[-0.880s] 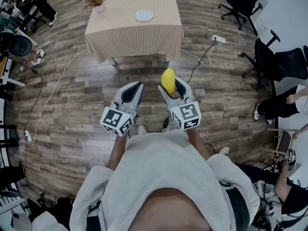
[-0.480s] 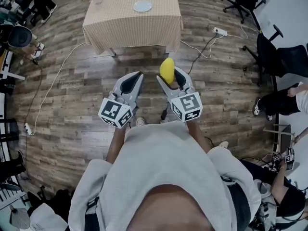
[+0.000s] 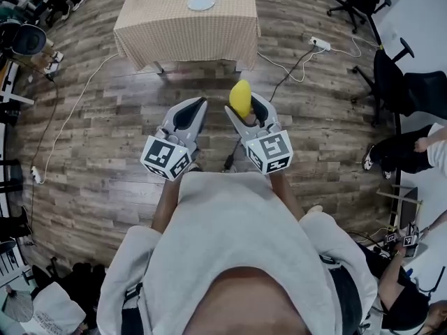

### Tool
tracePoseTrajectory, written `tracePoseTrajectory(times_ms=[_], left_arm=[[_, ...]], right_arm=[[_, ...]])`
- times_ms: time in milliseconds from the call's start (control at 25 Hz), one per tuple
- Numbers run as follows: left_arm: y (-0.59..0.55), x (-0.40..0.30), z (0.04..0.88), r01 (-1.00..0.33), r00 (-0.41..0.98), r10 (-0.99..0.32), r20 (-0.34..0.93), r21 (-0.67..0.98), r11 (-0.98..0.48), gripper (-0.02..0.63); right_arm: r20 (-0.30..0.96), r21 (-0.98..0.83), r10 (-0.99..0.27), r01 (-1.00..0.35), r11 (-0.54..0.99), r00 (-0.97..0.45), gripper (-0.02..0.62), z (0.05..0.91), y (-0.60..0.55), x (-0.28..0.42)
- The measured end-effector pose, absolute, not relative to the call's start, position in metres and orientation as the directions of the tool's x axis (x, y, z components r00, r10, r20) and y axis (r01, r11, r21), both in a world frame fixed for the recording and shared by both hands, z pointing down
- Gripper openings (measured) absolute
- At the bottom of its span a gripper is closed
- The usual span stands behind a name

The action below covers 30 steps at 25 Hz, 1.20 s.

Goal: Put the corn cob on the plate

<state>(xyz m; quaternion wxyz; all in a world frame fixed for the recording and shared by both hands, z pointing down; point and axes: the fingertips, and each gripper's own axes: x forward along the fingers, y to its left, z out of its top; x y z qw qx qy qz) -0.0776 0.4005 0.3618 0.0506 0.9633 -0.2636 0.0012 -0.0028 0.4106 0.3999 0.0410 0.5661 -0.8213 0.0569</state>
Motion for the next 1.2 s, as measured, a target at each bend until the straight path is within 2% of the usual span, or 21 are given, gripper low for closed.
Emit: tracePoseTrajectory(times_ms=[600, 1200], left_arm=[[0.394, -0.03, 0.381, -0.491, 0.871, -0.488, 0.056, 0.127, -0.862, 0.008], [0.293, -0.012, 0.395, -0.453, 0.891, -0.451, 0.05, 0.144, -0.88, 0.008]], right_arm=[[0.142, -0.067, -0.93, -0.94, 0.334, -0.34, 0.25, 0.415, 0.412, 0.042], [0.146, -0.057, -0.945, -0.956, 0.287, -0.292, 0.25, 0.423, 0.322, 0.061]])
